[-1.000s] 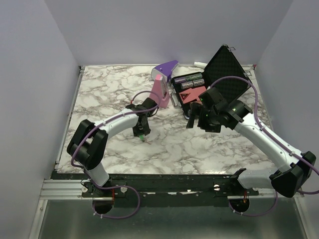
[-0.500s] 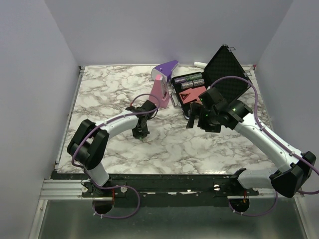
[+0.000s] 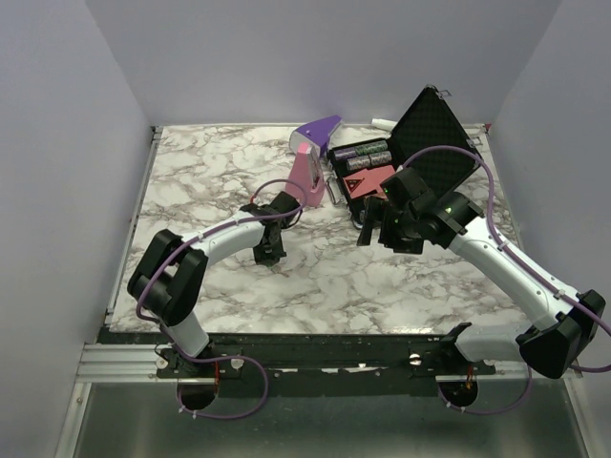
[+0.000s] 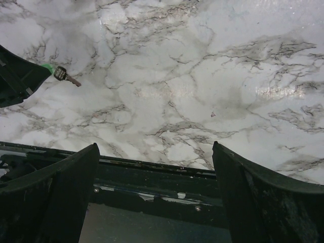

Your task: Remove the keys from the keyring

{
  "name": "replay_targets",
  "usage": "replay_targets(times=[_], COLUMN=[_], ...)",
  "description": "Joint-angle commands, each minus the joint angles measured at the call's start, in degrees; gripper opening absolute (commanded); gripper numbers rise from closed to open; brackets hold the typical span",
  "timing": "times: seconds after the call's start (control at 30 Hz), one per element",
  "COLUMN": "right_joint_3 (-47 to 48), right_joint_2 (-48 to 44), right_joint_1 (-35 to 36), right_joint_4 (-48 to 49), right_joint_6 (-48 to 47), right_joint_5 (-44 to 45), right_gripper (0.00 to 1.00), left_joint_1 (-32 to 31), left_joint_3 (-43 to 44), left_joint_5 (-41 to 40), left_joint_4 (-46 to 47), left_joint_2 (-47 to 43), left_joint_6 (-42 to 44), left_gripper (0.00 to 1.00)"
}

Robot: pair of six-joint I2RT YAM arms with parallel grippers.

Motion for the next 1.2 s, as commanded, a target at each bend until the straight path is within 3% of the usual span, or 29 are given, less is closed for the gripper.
replay_targets(times=[0.0, 0.3, 0.53, 0.67, 0.8, 1.17], right_joint_3=[0.1, 0.8, -3.4, -7.2, -6.2, -10.1], right_joint_2=[-0.9, -3.9, -10.5, -14.9, -15.4, -16.0], right_joint_1=[0.2, 0.3, 0.3, 0.2, 0.3, 0.2], right_joint_4=[0.4, 9.7, 26.0, 36.0, 41.6, 72.0], right_joint_6=[-0.8, -0.7, 5.6, 11.0, 11.1, 12.8], right_joint_5=[-0.3, -11.6, -19.2, -21.0, -24.2, -33.0], right_gripper=[1.0, 1.0, 1.0, 1.0, 1.0, 0.99], left_joint_1=[-0.3, -0.2, -0.2, -0.3, -0.3, -0.2], left_joint_3=[0.1, 1.3, 8.9, 15.3, 21.4, 33.0], left_joint_5=[2.2, 8.6, 11.8, 12.2, 13.4, 18.7], left_joint_4=[-0.2, -2.2, -7.6, -11.9, -15.3, -18.2], left_joint_2=[-4.7, -15.8, -22.9, -25.6, -27.5, -31.3], left_joint_6=[1.3, 3.9, 4.3, 2.6, -0.4, -12.0], left_gripper=[0.0, 0.0, 0.0, 0.0, 0.0, 0.0])
